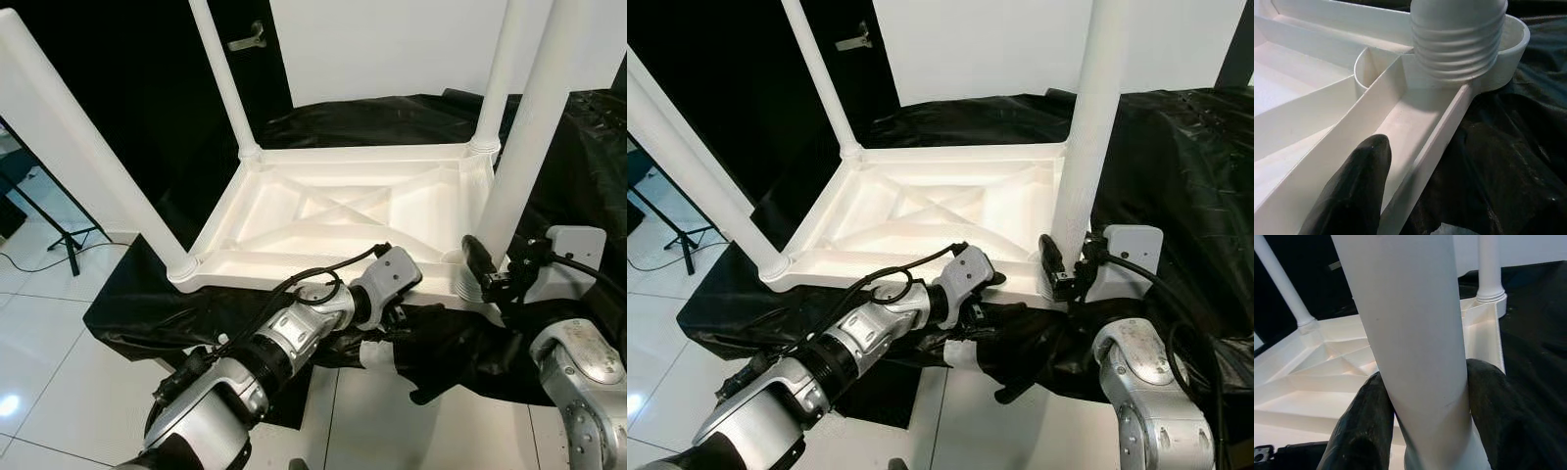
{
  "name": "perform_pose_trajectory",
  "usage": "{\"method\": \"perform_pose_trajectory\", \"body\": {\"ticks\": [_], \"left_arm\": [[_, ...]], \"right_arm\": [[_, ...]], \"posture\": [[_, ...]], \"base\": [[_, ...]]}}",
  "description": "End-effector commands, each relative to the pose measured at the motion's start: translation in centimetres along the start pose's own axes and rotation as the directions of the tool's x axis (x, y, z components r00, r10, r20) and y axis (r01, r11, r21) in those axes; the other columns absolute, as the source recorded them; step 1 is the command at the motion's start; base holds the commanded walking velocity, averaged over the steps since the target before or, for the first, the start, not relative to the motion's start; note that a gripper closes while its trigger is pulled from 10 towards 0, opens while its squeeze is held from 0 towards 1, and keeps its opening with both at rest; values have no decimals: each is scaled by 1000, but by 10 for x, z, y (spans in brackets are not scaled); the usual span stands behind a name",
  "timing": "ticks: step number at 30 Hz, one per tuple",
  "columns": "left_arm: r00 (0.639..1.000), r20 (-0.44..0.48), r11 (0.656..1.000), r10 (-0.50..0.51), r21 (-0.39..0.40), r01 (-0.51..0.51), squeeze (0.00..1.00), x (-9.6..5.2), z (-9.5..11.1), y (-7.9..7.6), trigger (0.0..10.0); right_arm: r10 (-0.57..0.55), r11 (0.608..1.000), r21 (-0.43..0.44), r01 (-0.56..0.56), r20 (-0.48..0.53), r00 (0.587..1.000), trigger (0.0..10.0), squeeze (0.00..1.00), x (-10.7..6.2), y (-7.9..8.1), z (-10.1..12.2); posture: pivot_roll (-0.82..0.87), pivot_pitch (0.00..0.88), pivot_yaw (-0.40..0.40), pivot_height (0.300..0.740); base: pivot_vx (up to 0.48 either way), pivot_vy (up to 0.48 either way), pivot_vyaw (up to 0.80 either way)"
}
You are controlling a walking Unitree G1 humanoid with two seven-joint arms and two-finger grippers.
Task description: Building children table
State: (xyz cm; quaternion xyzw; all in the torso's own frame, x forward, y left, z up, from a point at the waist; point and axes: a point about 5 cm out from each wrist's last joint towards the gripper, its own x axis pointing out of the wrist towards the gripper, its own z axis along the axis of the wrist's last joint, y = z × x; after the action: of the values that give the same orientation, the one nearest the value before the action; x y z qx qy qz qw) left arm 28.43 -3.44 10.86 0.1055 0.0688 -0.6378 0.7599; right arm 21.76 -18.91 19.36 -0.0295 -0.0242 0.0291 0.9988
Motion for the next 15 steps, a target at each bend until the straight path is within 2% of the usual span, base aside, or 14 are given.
{"method": "perform_pose_trajectory", "body": {"ticks": [1, 3, 6, 9, 15], "left_arm": [[906, -96, 911, -413, -40, 411, 0, -2, -19, -27, 10000], [915, -169, 929, -365, -12, 369, 0, -1, -26, -24, 10000], [926, -221, 949, -306, 6, 315, 0, 1, -31, -19, 10000], [932, -258, 964, -253, 10, 265, 0, 3, -35, -14, 10000], [925, -312, 974, -217, -1, 228, 0, 8, -42, -13, 10000]], "right_arm": [[23, 1000, 4, -23, 11, 1000, 10000, 0, -2, 1, 4], [21, 1000, -8, -21, 15, 1000, 10000, 0, -4, -2, 7], [19, 1000, -22, -19, 19, 1000, 10000, 0, -5, -4, 9], [22, 999, -34, -22, 20, 1000, 10000, 0, -7, -5, 11], [43, 998, -43, -43, 8, 999, 10000, 0, -10, -3, 11]], "posture": [[-76, 0, 136, 740], [-78, 0, 137, 740], [-80, 0, 136, 740], [-86, 0, 136, 740], [-89, 0, 135, 740]], "base": [[0, 0, 0], [0, 0, 0], [0, 0, 0], [0, 0, 0], [0, 0, 0]]}}
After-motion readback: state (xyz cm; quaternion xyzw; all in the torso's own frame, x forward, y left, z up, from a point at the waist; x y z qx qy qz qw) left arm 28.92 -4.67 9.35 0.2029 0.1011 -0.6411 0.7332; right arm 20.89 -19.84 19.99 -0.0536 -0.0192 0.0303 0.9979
